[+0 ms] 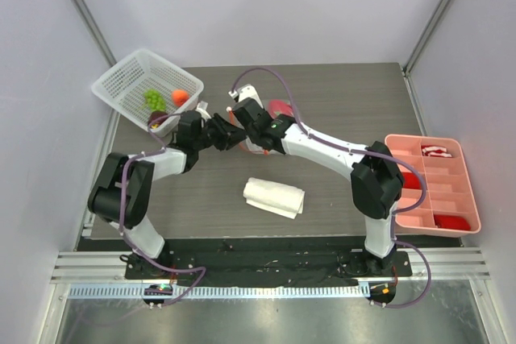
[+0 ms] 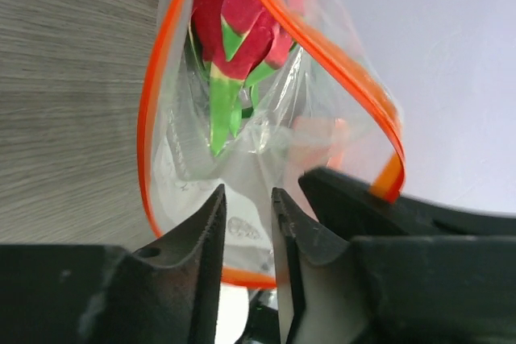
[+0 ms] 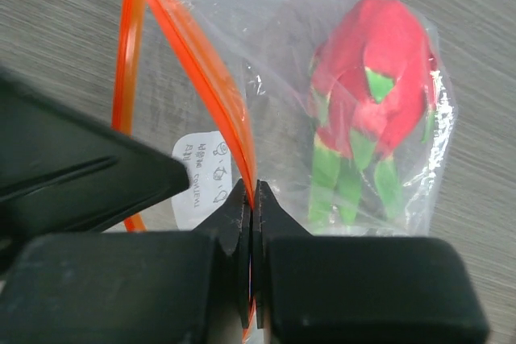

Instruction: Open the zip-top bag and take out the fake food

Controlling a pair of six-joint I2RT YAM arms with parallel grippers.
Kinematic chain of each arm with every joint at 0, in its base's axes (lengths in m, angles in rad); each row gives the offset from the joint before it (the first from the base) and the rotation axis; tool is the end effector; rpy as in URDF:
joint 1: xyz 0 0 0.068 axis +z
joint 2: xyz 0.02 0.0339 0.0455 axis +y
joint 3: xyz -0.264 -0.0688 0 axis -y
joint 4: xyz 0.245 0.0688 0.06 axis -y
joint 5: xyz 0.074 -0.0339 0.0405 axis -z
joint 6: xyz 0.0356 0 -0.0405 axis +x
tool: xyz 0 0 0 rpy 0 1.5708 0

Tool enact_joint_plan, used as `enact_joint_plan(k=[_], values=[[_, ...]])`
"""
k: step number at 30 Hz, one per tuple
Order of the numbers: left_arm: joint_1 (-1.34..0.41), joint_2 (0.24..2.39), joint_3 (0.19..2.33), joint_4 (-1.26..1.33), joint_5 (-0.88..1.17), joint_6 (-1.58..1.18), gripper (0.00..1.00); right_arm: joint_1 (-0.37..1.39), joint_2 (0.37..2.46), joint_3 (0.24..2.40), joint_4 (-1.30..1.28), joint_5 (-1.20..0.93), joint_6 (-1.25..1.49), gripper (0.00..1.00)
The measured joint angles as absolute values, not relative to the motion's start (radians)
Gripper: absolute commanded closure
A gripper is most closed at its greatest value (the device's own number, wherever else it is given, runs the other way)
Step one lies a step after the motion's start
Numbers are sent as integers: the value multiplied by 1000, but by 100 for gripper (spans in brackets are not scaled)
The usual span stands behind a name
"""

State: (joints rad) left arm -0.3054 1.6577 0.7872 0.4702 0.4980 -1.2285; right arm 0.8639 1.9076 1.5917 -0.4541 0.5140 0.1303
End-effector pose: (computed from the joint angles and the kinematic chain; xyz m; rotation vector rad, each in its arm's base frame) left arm 0.3226 -0.1195 0.1868 -0.6501 2.1423 -1.4194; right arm 0.2953 0.3187 0.2705 -0.5629 2.1504 -0.0644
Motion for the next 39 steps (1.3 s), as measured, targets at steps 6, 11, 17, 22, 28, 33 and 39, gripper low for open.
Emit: enact_joint_plan(k=[6, 11, 17, 22, 28, 33, 39], values=[[-305, 1771, 817, 557, 515, -1334, 75, 875, 1908, 1593, -458, 471, 180, 99], [-305, 1862, 910, 562, 515, -1367, 72, 885, 1908, 1600, -458, 431, 217, 99], [-305, 1971, 1039, 548, 518, -1371, 70, 887, 1927, 1635, -449, 360, 254, 98], [-305, 2034, 1082, 538, 518, -1372, 70, 886, 1948, 1647, -442, 323, 287, 44], [-305, 2056, 1132, 473, 517, -1333, 68, 820, 1879, 1531, -414, 220, 347, 15], [-306, 2062, 1176, 446, 517, -1305, 67, 690, 1653, 1319, -382, 133, 395, 10], [-306, 2087, 1199, 443, 519, -1297, 64, 510, 1494, 1279, -292, 60, 444, 10]])
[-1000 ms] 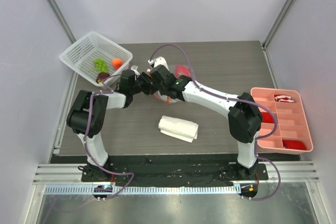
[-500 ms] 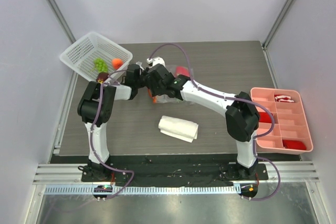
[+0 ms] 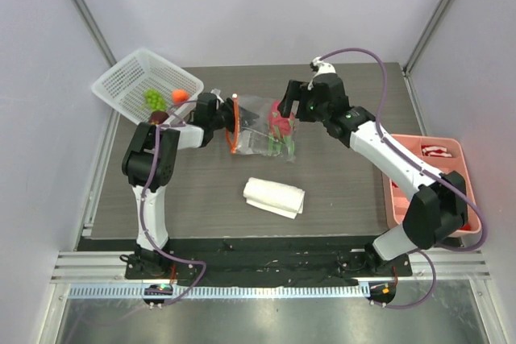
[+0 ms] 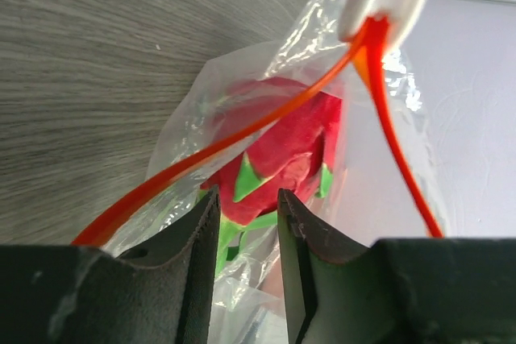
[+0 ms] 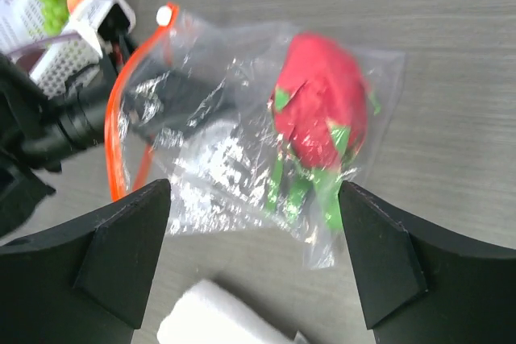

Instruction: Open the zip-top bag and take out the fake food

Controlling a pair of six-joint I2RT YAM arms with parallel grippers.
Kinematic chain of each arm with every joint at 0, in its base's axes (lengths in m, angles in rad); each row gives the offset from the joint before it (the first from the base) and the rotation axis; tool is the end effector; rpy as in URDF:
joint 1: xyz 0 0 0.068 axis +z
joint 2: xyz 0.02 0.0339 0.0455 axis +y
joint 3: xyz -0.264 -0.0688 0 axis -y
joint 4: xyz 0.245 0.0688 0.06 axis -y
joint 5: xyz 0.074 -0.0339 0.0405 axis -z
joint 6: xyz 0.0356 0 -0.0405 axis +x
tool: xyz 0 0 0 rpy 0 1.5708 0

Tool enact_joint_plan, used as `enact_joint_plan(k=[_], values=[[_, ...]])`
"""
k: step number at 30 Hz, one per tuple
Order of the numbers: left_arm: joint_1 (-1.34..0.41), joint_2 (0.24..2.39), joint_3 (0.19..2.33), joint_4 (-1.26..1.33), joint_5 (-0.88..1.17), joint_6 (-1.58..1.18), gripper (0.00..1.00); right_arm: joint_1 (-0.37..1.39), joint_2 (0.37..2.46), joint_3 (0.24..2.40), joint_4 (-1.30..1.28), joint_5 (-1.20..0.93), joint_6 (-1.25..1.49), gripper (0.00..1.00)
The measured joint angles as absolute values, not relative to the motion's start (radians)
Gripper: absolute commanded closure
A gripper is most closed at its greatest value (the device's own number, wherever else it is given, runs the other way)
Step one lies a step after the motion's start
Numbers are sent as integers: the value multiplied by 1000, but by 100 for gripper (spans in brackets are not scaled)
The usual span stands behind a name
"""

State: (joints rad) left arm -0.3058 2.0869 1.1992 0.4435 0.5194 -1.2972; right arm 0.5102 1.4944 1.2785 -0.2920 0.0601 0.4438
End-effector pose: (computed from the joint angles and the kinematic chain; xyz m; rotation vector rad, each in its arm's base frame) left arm 0.4202 -0.1512 0.1459 -0.7481 2.1881 -1.4562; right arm 0.3045 0.1679 0.3296 -0.0329 2.1193 0.5154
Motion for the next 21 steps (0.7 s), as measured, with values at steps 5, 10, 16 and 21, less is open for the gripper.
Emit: enact_joint_plan(k=[5, 10, 16, 21], values=[[-306, 2101, 1200, 435, 536, -1287, 57, 428, 1560, 1285, -264, 17, 464, 22], [-308, 2101, 1210, 430, 571, -1266, 52, 358, 1683, 1300, -258, 12, 494, 67], [-315, 2117, 1234, 428, 610, -1229, 37, 281, 1909, 1373, -233, 39, 469, 73], [-332, 2141, 1276, 424, 624, -1195, 22, 293, 2004, 1417, -218, 11, 430, 74]])
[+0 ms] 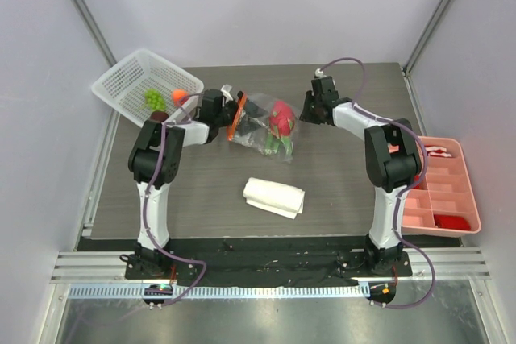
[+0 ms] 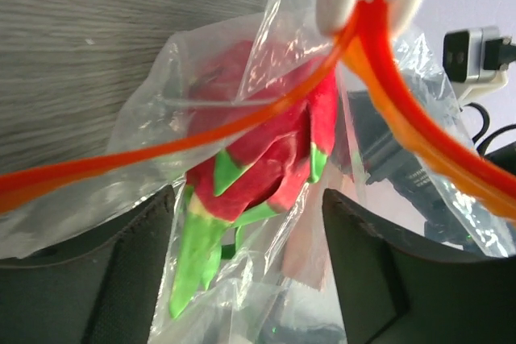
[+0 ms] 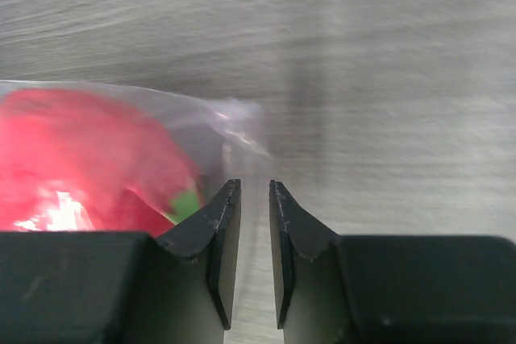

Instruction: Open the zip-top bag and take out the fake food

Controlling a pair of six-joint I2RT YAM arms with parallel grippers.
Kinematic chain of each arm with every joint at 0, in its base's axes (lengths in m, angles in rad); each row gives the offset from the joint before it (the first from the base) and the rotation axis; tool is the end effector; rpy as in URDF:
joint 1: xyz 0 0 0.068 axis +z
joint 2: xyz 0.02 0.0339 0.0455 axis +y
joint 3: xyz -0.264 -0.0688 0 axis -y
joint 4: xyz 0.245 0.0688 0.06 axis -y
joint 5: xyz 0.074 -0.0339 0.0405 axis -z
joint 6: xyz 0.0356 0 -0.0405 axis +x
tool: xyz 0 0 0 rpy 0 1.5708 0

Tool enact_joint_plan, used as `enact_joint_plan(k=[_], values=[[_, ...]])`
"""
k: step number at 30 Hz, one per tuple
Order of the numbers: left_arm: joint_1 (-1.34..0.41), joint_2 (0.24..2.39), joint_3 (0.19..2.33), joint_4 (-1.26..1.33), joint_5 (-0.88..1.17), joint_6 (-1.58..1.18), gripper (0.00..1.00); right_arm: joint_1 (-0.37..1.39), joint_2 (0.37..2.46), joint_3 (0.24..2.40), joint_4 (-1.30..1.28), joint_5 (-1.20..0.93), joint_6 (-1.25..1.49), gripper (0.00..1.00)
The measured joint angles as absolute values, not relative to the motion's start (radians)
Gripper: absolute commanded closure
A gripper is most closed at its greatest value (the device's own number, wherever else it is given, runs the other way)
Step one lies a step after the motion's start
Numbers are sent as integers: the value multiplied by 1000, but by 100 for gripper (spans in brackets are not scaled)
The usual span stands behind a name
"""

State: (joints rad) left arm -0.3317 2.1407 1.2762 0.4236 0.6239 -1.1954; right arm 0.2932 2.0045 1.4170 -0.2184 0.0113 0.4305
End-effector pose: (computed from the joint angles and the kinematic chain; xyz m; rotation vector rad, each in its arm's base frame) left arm 0.4283 -0.1695 0.1444 -0.5265 2.2465 -1.5175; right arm 0.4252 0.1279 0.1881 0.1702 2.3961 0.3294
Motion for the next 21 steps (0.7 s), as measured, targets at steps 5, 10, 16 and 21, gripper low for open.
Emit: enact_joint_plan(k=[5, 10, 16, 21], values=[[-354, 2172, 1327, 418, 639, -1150, 13, 304, 2032, 1459, -184, -57, 424, 73], [-365, 2204, 1358, 389, 643, -1099, 10, 311, 2044, 1466, -138, -130, 436, 73], [-366, 2226, 1431, 291, 622, -1019, 10, 310, 2097, 1487, -86, -209, 478, 73], [-365, 2248, 1485, 242, 617, -984, 14, 299, 2109, 1491, -69, -238, 510, 74]])
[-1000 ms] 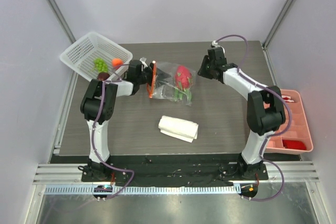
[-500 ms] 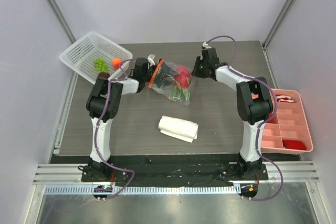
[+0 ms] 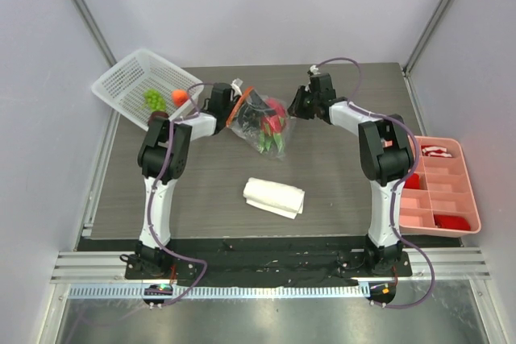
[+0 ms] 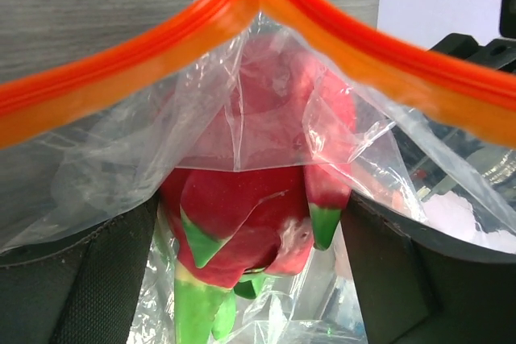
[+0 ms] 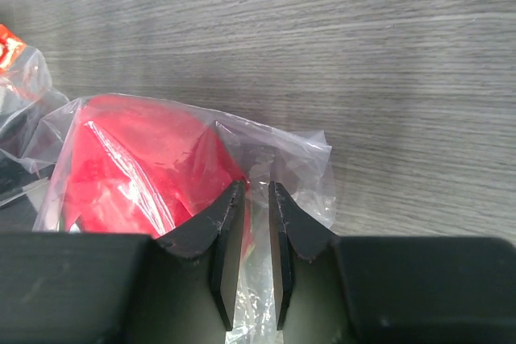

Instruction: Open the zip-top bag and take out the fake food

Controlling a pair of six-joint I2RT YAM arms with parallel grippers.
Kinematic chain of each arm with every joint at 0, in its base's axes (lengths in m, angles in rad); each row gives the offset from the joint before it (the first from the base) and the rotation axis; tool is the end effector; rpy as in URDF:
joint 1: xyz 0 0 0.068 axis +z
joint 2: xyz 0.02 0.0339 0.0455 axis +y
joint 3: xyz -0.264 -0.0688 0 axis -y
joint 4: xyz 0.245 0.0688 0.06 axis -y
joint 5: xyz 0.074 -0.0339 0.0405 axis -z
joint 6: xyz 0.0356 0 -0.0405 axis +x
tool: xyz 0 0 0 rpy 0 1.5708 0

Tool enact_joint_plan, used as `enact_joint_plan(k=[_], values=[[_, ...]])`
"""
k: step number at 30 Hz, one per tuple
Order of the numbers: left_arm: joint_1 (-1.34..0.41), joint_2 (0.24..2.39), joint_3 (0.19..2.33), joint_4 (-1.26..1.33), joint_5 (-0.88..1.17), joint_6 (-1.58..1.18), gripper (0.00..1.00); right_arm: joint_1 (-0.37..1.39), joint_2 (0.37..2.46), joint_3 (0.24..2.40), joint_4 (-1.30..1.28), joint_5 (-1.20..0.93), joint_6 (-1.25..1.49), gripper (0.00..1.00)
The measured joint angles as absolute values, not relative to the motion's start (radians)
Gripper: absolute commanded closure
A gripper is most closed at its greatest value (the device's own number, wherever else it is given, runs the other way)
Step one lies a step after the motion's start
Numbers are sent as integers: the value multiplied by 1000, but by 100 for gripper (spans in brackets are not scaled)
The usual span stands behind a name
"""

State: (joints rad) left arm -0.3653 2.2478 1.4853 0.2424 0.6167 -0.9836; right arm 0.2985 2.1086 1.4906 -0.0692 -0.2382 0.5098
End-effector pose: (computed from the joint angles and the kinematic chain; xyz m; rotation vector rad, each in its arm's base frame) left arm 0.4535 -0.1955 0.1422 -0.2943 2.3130 -1.4004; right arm 0.4502 0.1473 0.1783 0.1144 2.3280 0.6889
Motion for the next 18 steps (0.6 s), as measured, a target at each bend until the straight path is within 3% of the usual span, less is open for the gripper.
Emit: enact_joint_plan(k=[1, 4, 5, 8, 9, 11, 14, 18], values=[[-365, 2254, 1491, 244, 620, -987, 16, 296, 2111, 1491, -66, -242, 514, 74], [-365, 2269, 1498, 276, 631, -1005, 37, 287, 2120, 1500, -58, -253, 530, 74], [-364, 2272, 1498, 289, 633, -1014, 49, 285, 2122, 1504, -56, -254, 531, 74], [-360, 2275, 1500, 331, 641, -1034, 68, 280, 2123, 1515, -67, -244, 525, 72], [-359, 2275, 1501, 342, 640, -1038, 70, 277, 2123, 1518, -73, -244, 521, 67], [-348, 2275, 1500, 351, 630, -1042, 90, 263, 2123, 1523, -100, -202, 502, 61], [-348, 2272, 1499, 385, 632, -1057, 90, 263, 2118, 1522, -139, -178, 490, 48], [-348, 2263, 1472, 414, 621, -1059, 82, 263, 2081, 1489, -178, -147, 490, 47]])
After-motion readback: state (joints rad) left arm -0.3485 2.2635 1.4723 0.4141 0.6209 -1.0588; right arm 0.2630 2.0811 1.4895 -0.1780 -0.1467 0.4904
